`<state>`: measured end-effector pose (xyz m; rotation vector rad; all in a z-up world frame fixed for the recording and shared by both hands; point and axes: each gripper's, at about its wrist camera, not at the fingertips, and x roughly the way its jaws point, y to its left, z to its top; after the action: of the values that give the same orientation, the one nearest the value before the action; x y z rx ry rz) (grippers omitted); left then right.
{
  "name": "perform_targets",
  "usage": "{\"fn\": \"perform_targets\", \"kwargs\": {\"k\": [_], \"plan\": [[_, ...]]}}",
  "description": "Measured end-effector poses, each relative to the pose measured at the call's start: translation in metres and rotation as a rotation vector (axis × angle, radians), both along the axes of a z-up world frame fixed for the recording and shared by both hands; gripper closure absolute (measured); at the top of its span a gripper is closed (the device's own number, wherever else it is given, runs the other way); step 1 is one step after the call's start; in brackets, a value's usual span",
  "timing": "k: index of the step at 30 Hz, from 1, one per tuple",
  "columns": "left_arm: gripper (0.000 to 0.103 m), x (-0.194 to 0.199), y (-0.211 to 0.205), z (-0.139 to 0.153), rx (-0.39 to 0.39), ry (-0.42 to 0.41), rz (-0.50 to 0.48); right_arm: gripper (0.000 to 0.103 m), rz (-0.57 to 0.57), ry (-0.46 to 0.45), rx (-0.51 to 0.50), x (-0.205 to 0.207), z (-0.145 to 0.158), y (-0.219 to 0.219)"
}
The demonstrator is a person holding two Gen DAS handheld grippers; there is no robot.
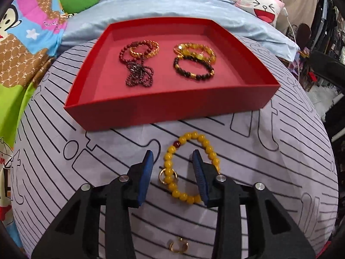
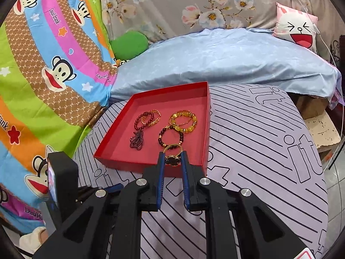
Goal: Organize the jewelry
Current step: 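Carry the yellow bracelet and the stone ring into the red tray and release both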
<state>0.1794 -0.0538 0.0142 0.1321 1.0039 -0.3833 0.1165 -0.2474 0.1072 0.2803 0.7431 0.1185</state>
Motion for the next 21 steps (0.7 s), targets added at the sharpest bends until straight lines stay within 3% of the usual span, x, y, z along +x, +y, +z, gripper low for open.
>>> {"fn": "perform_targets", "kwargs": {"k": [1,4,9,15,21], "plan": [[0.070,0.001,-0.002,0.000,-0.003,-0.001,-0.001,0.089,-0.001,0.000,-0.001,0.000,0.000,0.000],[0.096,0.002,-0.003,0.001,-0.028,0.016,-0.015,0.089,0.003,0.000,-0.001,0.000,0.000,0.000],[0.096,-0.006,-0.001,0.021,-0.075,0.003,-0.023,0.089,0.011,-0.004,-0.025,-0.001,0.001,0.006],[0.096,-0.008,0.003,0.089,-0.182,-0.089,-0.029,0.089,0.041,-0.028,-0.037,0.014,0.015,0.012],[0.096,0.029,-0.004,0.155,-0.242,-0.208,-0.041,0.089,0.069,-0.055,-0.041,0.059,0.033,0.017]]}}
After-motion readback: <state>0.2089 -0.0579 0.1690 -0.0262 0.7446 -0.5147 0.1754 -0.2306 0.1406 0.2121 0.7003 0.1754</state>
